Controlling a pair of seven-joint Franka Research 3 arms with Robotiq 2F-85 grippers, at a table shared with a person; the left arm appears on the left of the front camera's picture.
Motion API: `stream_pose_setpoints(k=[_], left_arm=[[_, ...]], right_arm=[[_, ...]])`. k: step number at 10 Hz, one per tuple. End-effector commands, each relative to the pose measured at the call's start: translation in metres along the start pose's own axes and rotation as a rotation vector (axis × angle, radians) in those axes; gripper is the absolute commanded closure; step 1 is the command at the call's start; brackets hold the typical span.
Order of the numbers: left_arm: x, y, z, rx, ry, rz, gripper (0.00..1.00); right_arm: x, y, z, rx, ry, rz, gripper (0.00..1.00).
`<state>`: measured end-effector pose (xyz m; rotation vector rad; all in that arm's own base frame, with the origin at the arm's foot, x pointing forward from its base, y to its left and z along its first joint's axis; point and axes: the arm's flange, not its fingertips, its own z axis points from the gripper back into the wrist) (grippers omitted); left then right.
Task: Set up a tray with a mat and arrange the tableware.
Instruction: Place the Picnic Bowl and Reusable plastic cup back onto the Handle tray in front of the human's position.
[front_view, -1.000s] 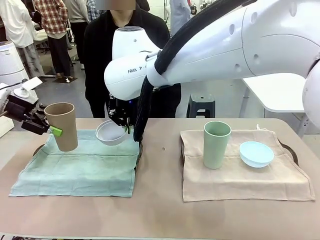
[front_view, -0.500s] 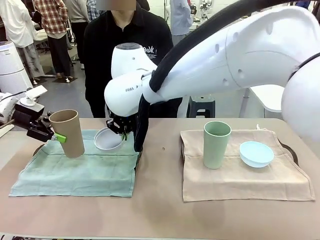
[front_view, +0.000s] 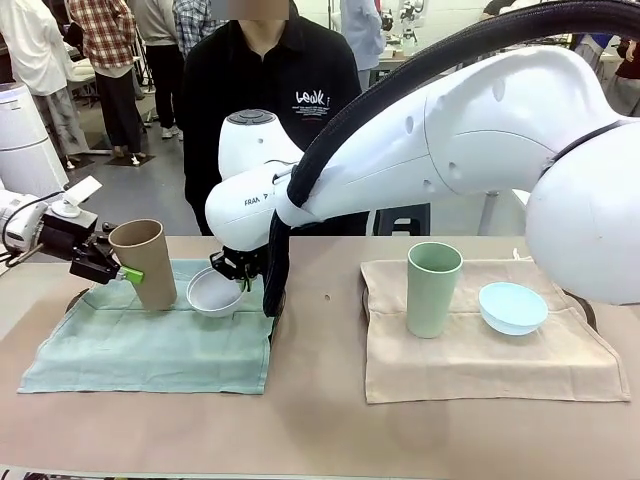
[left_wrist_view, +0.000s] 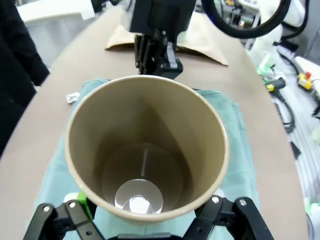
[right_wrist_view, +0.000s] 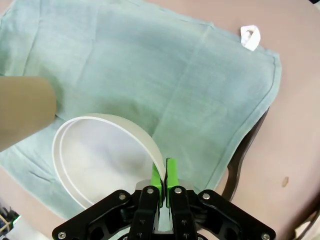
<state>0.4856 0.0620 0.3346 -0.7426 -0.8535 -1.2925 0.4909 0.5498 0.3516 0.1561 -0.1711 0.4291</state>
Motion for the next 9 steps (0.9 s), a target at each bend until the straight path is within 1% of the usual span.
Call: stream_pose_setpoints(k=[1,6,7,8,9], left_arm=[[-0.004,0.011,-0.01,0.025,-0.009,-0.03,0.12],[-0.019,0.018,-0.018,0.013,0.018,0.004,0.12],[-0.019,0.016,-0.018,0.015,0.031,0.008,0.0],[-0.018,0.014,-0.016,0.018,0.042,0.021,0.0],[-0.018,0.011,-0.012,0.025,0.06,0.036,0.0]], right_arm=[[0.006,-0.002,-0.002,-0.001,-0.001,0.003,0.96],[0.006,-0.009,-0.013,0.015,0.034,-0.012,0.96],[0.005,-0.01,-0.014,0.019,0.039,-0.009,0.55],[0.005,-0.008,-0.013,0.008,0.05,-0.019,0.36],[0.006,-0.006,-0.01,-0.007,0.074,-0.039,0.0]])
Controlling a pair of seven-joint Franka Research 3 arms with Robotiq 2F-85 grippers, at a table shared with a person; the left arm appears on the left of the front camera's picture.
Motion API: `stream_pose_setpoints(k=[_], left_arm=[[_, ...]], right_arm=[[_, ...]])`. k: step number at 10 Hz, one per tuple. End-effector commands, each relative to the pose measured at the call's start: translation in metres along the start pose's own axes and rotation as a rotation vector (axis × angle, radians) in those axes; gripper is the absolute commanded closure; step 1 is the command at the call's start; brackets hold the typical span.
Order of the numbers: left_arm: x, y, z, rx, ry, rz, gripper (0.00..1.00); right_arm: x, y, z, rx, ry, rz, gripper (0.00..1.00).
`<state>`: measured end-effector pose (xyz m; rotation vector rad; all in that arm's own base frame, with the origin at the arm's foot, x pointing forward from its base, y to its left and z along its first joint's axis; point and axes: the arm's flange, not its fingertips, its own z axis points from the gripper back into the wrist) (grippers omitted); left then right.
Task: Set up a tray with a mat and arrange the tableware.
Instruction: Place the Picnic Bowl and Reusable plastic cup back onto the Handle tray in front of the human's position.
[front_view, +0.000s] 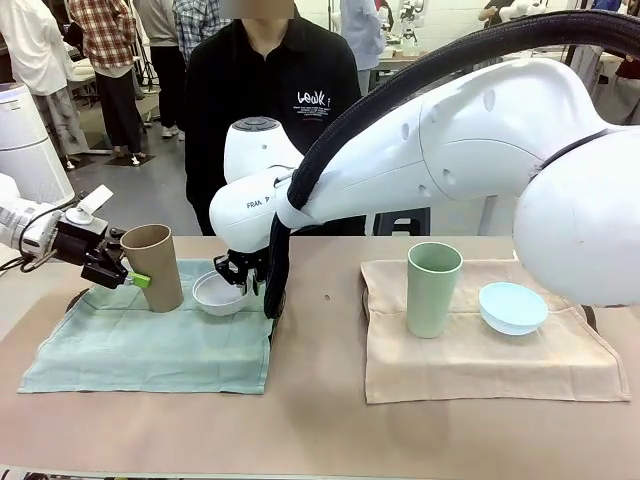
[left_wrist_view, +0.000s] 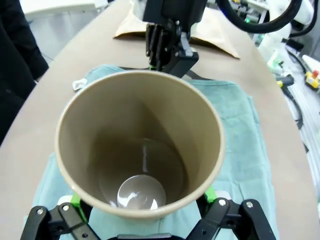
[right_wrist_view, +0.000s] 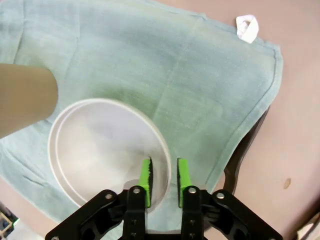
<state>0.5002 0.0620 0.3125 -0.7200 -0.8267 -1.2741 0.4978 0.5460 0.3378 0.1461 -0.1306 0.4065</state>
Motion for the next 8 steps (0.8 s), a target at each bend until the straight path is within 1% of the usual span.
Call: stream_pose_setpoints(k=[1,2,3,5,6,7,8], left_arm=[[-0.002,-0.004,0.005,0.019,0.071,0.055,0.0],[-0.005,-0.003,0.009,0.0,0.139,0.105,0.0],[-0.011,-0.001,0.014,0.008,0.201,0.144,0.0],[-0.015,-0.002,0.028,0.057,0.304,0.183,0.0],[-0.01,-0.006,0.044,0.086,0.379,0.235,0.0],[0.002,-0.013,0.061,0.09,0.44,0.284,0.0],[0.021,-0.024,0.08,0.123,0.518,0.339,0.0]], right_arm=[[0.001,0.005,0.01,-0.044,0.067,-0.045,0.16],[-0.001,0.006,0.023,-0.076,0.084,-0.072,0.16],[-0.005,0.008,0.042,-0.09,0.076,-0.083,0.16],[-0.017,0.007,0.078,-0.113,0.021,-0.088,0.16],[-0.026,0.006,0.096,-0.121,-0.003,-0.096,0.16],[-0.034,0.002,0.11,-0.136,-0.014,-0.108,0.16],[-0.044,-0.001,0.125,-0.159,-0.016,-0.123,0.16]])
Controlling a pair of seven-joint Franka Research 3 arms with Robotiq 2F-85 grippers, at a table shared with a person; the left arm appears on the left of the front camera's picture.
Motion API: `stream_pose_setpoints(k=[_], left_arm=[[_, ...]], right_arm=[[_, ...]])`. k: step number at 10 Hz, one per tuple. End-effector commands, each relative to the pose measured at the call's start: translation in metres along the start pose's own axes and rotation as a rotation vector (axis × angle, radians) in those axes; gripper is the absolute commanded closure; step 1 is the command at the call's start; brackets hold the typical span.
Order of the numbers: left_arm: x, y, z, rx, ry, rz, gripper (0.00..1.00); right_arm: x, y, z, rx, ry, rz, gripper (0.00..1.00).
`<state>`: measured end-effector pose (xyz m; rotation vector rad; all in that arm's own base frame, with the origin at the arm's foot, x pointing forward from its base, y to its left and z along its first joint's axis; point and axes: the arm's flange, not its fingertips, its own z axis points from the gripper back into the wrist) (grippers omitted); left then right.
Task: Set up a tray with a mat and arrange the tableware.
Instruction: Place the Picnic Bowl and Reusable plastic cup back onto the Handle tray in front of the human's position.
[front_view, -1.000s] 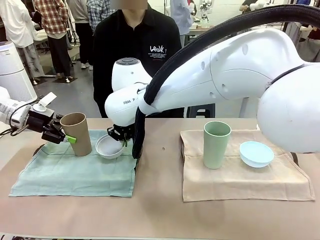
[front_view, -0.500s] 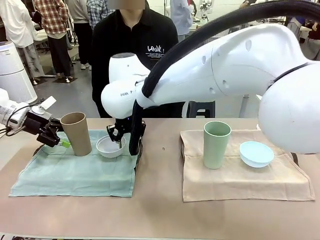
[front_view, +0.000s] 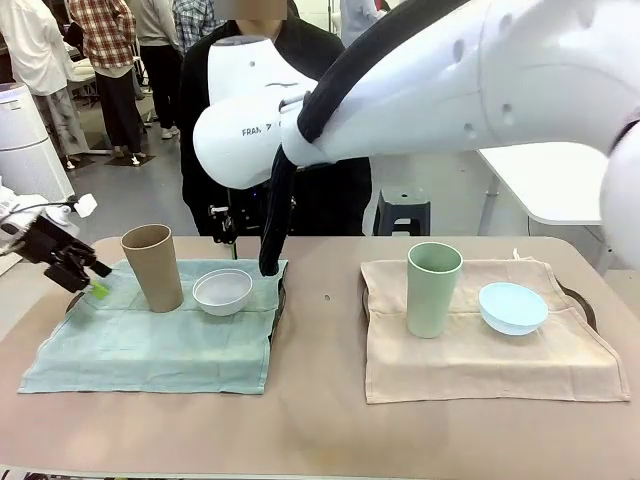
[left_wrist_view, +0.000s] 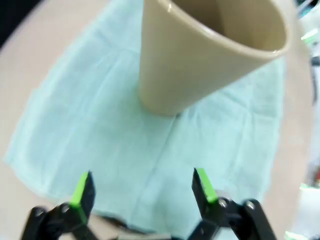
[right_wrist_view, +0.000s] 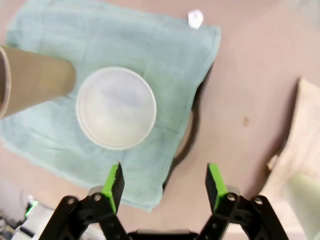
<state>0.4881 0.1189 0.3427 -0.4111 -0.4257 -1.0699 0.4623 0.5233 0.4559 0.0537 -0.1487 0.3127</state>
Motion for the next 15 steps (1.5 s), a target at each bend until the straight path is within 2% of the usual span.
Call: stream_pose_setpoints(k=[1,2,4,5,7,9,10,15], left_arm=[[0.02,-0.034,0.049,0.018,0.148,0.122,0.0],[0.032,-0.057,0.083,0.115,0.231,0.21,0.0],[0.06,-0.086,0.125,0.283,0.3,0.337,0.0],[0.077,-0.105,0.145,0.322,0.331,0.416,0.0],[0.115,-0.132,0.177,0.336,0.246,0.481,0.0],[0.146,-0.162,0.201,0.312,0.147,0.45,0.0],[0.118,-0.143,0.187,0.357,0.242,0.473,0.0],[0.118,-0.143,0.187,0.357,0.242,0.473,0.0]], right_arm=[[-0.029,-0.016,0.017,-0.083,-0.012,-0.052,0.16],[-0.042,-0.023,0.043,-0.129,-0.008,-0.08,0.16],[-0.059,-0.034,0.082,-0.165,-0.029,-0.119,0.16],[-0.068,-0.035,0.104,-0.182,-0.04,-0.134,0.16],[-0.077,-0.032,0.138,-0.184,-0.078,-0.128,0.16],[-0.068,-0.027,0.14,-0.158,-0.094,-0.094,0.16],[-0.077,-0.029,0.152,-0.15,-0.064,-0.105,0.16],[-0.077,-0.029,0.152,-0.15,-0.064,-0.105,0.16]])
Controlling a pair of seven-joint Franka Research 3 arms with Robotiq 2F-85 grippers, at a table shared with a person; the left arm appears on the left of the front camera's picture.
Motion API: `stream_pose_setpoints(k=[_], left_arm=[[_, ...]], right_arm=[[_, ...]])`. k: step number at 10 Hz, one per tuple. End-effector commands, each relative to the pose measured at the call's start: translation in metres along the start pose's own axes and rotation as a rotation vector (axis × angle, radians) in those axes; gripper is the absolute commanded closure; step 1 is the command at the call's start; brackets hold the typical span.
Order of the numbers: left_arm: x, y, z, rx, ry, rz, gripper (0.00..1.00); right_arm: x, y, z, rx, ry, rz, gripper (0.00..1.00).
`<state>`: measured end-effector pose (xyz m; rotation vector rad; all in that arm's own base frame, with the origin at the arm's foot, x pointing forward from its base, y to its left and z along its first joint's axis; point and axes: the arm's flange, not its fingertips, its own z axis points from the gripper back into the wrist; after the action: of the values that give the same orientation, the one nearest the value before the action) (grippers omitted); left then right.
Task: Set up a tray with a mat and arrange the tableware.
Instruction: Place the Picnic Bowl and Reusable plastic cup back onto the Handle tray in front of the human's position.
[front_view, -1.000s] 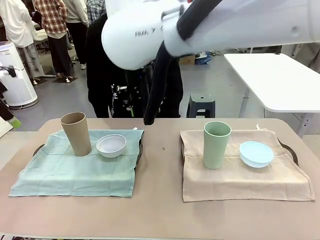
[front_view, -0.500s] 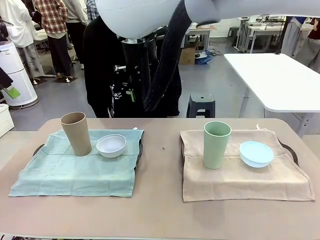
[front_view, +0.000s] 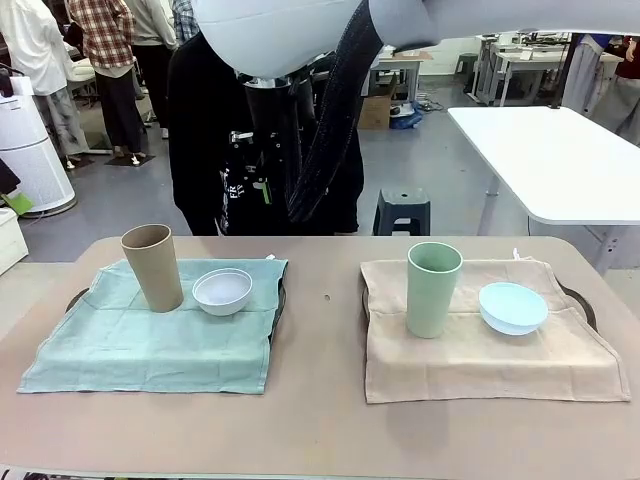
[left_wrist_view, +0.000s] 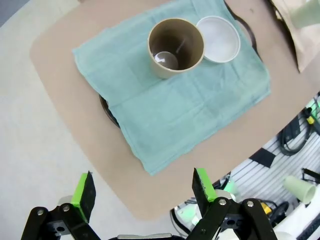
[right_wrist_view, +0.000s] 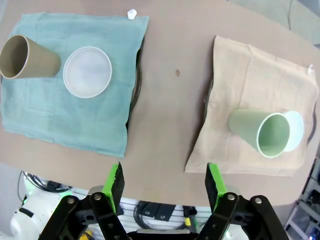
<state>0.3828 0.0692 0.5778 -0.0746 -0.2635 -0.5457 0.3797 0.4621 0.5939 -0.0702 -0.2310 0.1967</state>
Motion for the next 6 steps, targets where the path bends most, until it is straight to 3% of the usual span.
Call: stream_pose_setpoints(k=[1,6], left_arm=[[0.0017,-0.0013,0.0008,0.021,-0.005,-0.015,0.0],[0.0017,-0.0013,0.0008,0.021,-0.005,-0.015,0.0]], right_arm=[[-0.0015,-0.0005,0.0001,-0.007,0.0,-0.002,0.16],[-0.0015,-0.0005,0.0001,-0.007,0.0,-0.002,0.16]])
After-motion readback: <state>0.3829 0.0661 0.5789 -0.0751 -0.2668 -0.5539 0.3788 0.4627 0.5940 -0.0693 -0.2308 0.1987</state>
